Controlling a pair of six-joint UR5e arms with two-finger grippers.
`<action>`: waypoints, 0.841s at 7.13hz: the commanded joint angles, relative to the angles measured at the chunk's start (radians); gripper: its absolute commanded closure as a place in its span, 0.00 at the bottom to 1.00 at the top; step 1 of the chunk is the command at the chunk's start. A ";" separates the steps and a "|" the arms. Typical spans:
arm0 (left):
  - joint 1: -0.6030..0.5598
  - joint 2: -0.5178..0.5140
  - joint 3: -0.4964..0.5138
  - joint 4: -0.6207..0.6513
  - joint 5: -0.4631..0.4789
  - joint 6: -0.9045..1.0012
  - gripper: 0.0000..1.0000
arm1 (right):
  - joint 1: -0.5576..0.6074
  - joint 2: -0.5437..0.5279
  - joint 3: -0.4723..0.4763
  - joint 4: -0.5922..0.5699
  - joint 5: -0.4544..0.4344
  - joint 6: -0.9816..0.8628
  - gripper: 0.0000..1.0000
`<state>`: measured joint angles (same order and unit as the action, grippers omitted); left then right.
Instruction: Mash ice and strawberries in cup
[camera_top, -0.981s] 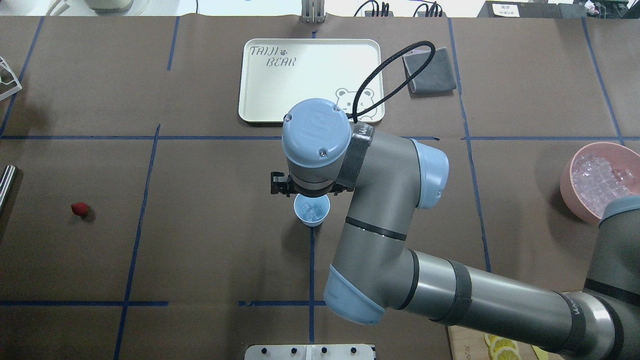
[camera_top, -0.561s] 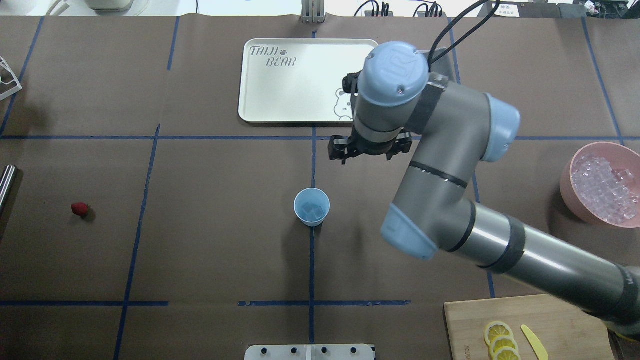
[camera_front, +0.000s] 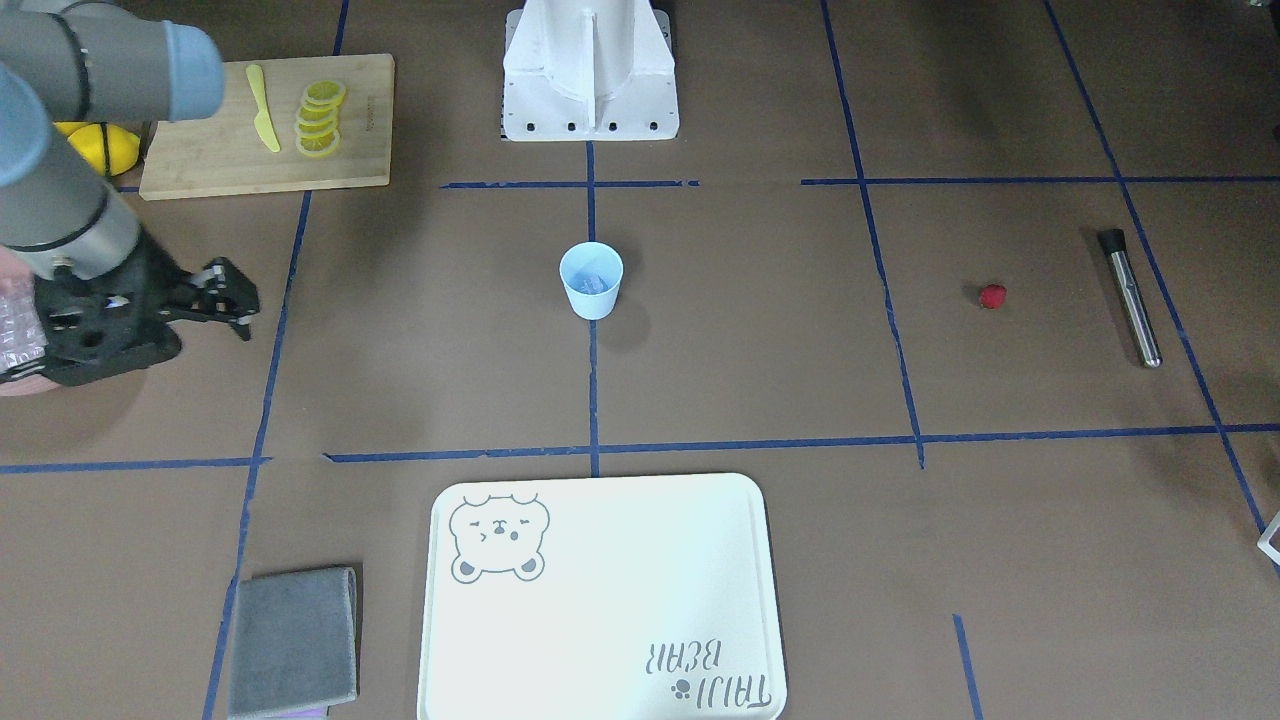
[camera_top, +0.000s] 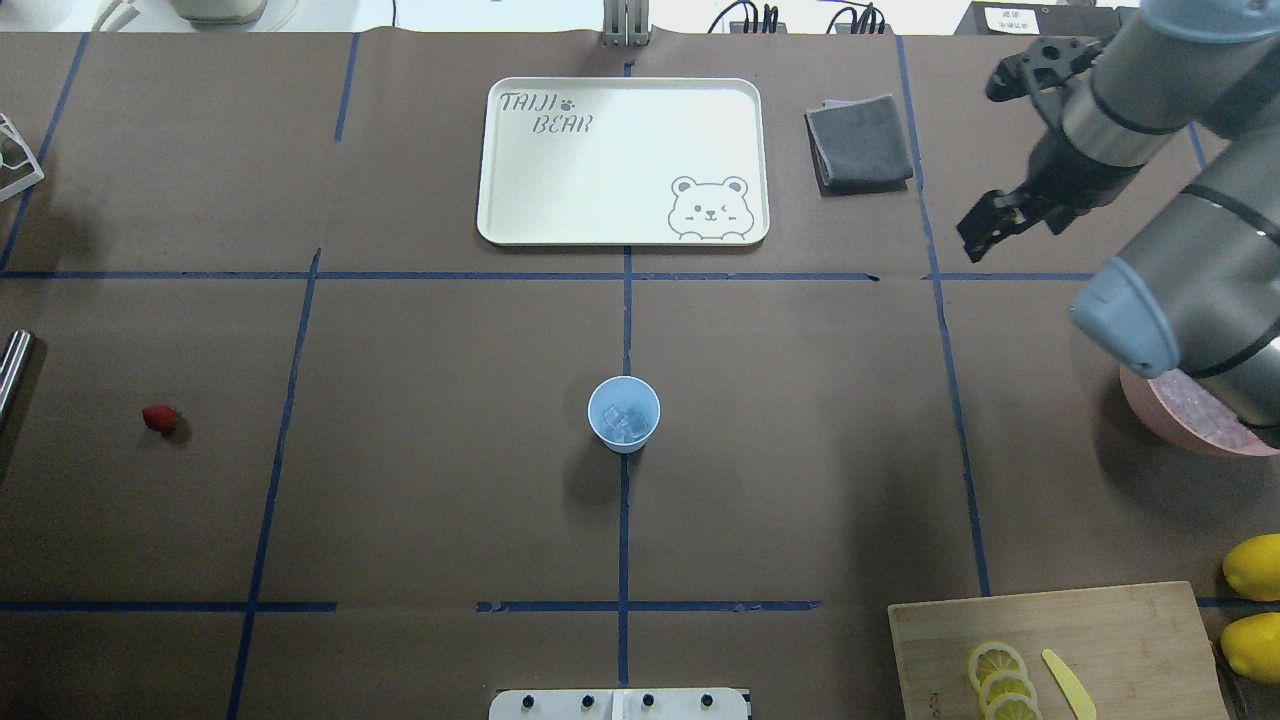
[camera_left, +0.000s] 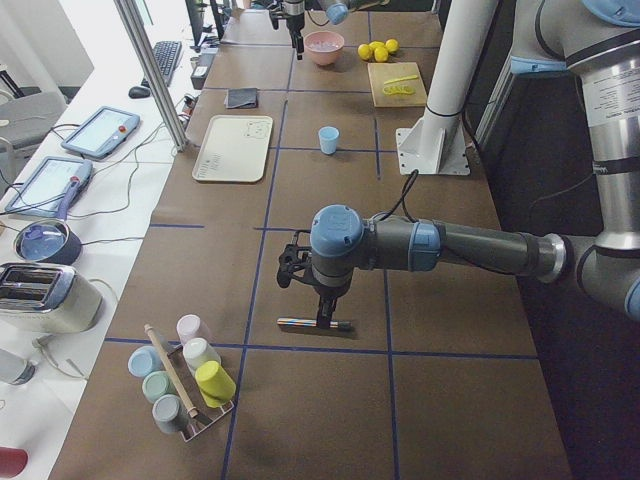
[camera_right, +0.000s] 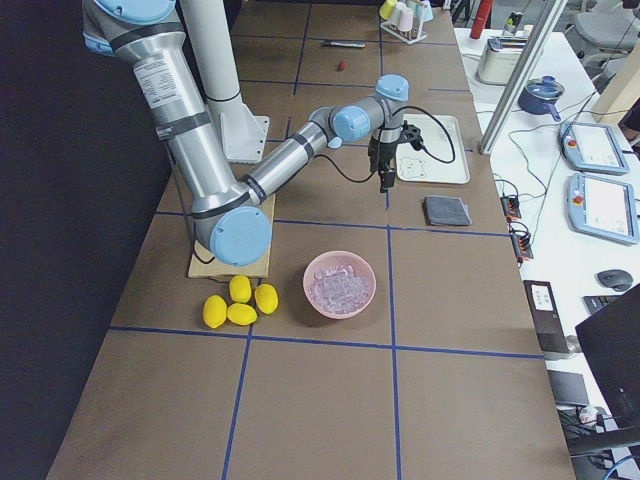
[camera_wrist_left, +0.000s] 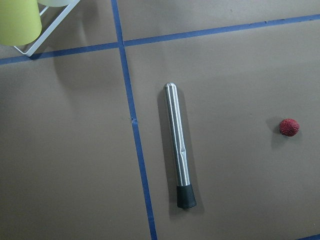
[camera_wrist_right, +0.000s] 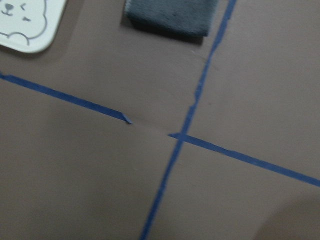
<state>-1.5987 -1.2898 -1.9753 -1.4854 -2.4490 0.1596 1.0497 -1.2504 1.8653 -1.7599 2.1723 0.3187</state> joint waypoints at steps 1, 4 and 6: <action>-0.001 0.003 0.001 0.001 0.001 0.000 0.00 | 0.195 -0.215 0.064 -0.001 0.027 -0.305 0.00; -0.001 0.001 0.000 0.001 0.005 0.000 0.00 | 0.413 -0.410 0.057 -0.003 0.049 -0.562 0.00; -0.001 0.000 -0.001 0.001 0.005 0.000 0.00 | 0.553 -0.509 0.026 -0.001 0.086 -0.585 0.00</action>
<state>-1.5997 -1.2895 -1.9756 -1.4849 -2.4437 0.1595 1.5177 -1.6940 1.9057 -1.7622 2.2421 -0.2414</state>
